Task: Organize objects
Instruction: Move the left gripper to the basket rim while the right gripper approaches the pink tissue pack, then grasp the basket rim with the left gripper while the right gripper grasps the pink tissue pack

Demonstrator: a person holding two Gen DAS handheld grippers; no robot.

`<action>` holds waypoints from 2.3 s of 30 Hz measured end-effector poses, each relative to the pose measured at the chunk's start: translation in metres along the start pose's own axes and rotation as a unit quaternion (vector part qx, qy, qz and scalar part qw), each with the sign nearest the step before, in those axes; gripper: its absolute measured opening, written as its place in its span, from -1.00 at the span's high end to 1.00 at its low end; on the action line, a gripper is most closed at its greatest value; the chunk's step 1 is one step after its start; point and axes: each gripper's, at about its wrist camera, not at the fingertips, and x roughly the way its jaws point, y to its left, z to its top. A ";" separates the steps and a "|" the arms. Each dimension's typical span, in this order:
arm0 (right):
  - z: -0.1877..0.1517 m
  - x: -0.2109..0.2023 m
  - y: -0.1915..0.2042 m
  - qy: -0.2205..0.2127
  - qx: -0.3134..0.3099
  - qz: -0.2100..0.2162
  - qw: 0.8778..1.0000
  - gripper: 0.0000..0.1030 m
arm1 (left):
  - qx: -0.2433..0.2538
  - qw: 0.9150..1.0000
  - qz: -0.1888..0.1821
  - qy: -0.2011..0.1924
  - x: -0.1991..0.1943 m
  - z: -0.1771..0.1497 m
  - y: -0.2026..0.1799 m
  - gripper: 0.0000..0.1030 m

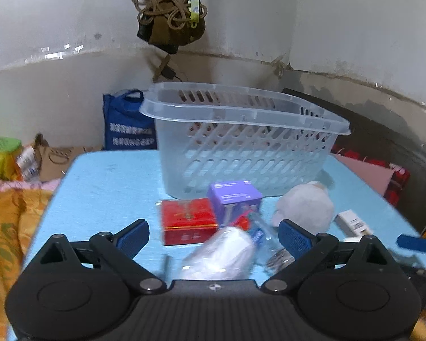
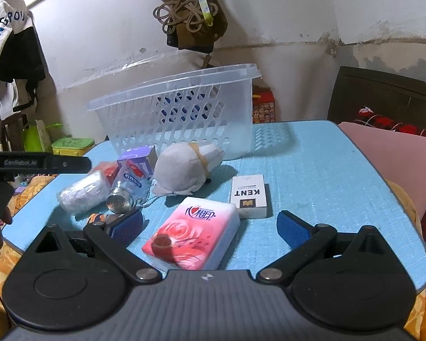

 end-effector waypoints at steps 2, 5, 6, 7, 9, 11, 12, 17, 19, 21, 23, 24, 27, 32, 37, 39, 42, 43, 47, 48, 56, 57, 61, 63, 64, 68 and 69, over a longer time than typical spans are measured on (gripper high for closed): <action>-0.001 0.003 0.002 0.003 -0.002 -0.004 1.000 -1.00 | 0.011 1.000 0.012 -0.005 -0.003 -0.002 0.003 -0.93; -0.003 0.007 0.006 0.005 -0.006 -0.010 1.000 -1.00 | 0.014 1.000 0.012 -0.010 -0.006 -0.003 0.008 -0.92; -0.003 0.008 0.007 0.006 -0.007 -0.010 1.000 -1.00 | 0.014 1.000 0.007 -0.011 -0.007 -0.004 0.011 -0.92; -0.004 0.009 0.009 0.007 -0.008 -0.009 1.000 -1.00 | 0.014 1.000 0.002 -0.010 -0.007 -0.005 0.013 -0.92; -0.005 0.011 0.012 0.010 -0.012 -0.010 1.000 -1.00 | 0.012 1.000 -0.009 -0.012 -0.007 -0.006 0.015 -0.91; -0.007 0.014 0.016 0.012 -0.018 -0.012 1.000 -1.00 | 0.011 1.000 -0.018 -0.011 -0.006 -0.007 0.017 -0.91; -0.008 0.015 0.018 0.015 -0.020 -0.013 1.000 -1.00 | 0.009 1.000 -0.021 -0.013 -0.007 -0.008 0.018 -0.88; -0.012 0.020 0.026 0.016 -0.026 -0.020 0.999 -0.73 | -0.016 0.999 -0.032 -0.023 -0.003 0.003 0.028 -0.88; -0.014 0.023 0.028 0.020 -0.027 -0.021 0.999 -0.70 | -0.021 0.999 -0.020 -0.032 0.000 0.013 0.033 -0.86; -0.015 0.024 0.031 0.018 -0.037 -0.028 0.999 -0.65 | -0.025 0.999 -0.024 -0.037 0.004 0.025 0.038 -0.85; -0.016 0.024 0.034 0.018 -0.048 -0.036 0.998 -0.61 | -0.028 0.998 -0.019 -0.045 0.008 0.038 0.042 -0.85; -0.017 0.024 0.035 0.016 -0.052 -0.039 0.998 -0.56 | -0.028 0.998 -0.012 -0.051 0.010 0.046 0.043 -0.84; -0.018 0.024 0.035 0.013 -0.060 -0.040 0.997 -0.56 | -0.022 0.998 0.004 -0.063 0.020 0.071 0.044 -0.81; -0.019 0.022 0.031 0.007 -0.052 -0.029 0.998 -0.56 | -0.008 0.998 0.064 -0.028 0.060 0.115 0.048 -0.62; -0.020 0.021 0.026 -0.003 -0.043 -0.016 0.999 -0.57 | -0.020 0.996 0.084 0.026 0.102 0.133 0.057 -0.18; -0.020 0.022 0.027 -0.004 -0.046 -0.015 0.999 -0.58 | -0.020 0.995 0.080 0.049 0.115 0.132 0.056 0.06; -0.022 0.023 0.030 -0.004 -0.057 -0.020 0.998 -0.58 | -0.012 0.993 0.096 0.065 0.125 0.131 0.050 0.52; -0.022 0.023 0.030 -0.005 -0.059 -0.020 0.998 -0.58 | -0.008 0.993 0.101 0.066 0.125 0.130 0.048 0.52; -0.023 0.022 0.030 -0.007 -0.062 -0.019 0.998 -0.58 | 0.014 0.990 0.121 0.069 0.125 0.131 0.039 0.48; -0.023 0.022 0.030 -0.008 -0.062 -0.019 0.998 -0.58 | 0.016 0.990 0.123 0.073 0.128 0.131 0.037 0.46; -0.024 0.022 0.026 -0.026 -0.046 -0.017 0.998 -0.47 | 0.012 0.989 0.123 0.078 0.137 0.133 0.039 0.42; -0.024 0.022 0.025 -0.026 -0.045 -0.017 0.999 -0.50 | 0.013 0.989 0.123 0.079 0.137 0.132 0.038 0.41; -0.023 0.021 0.025 -0.027 -0.039 -0.012 0.999 -0.72 | 0.015 0.989 0.123 0.082 0.136 0.133 0.039 0.41; -0.023 0.018 0.024 -0.033 -0.036 -0.008 0.999 -0.78 | 0.016 0.989 0.121 0.081 0.136 0.132 0.039 0.41; -0.022 0.016 0.024 -0.035 -0.036 -0.006 0.999 -0.84 | 0.015 0.989 0.120 0.081 0.136 0.133 0.039 0.41; -0.013 0.003 0.024 -0.060 -0.039 -0.010 0.997 -0.99 | 0.006 0.991 0.113 0.071 0.135 0.131 0.041 0.39; -0.009 0.000 0.024 -0.065 -0.040 -0.012 0.997 -1.00 | 0.004 0.991 0.112 0.070 0.136 0.131 0.042 0.39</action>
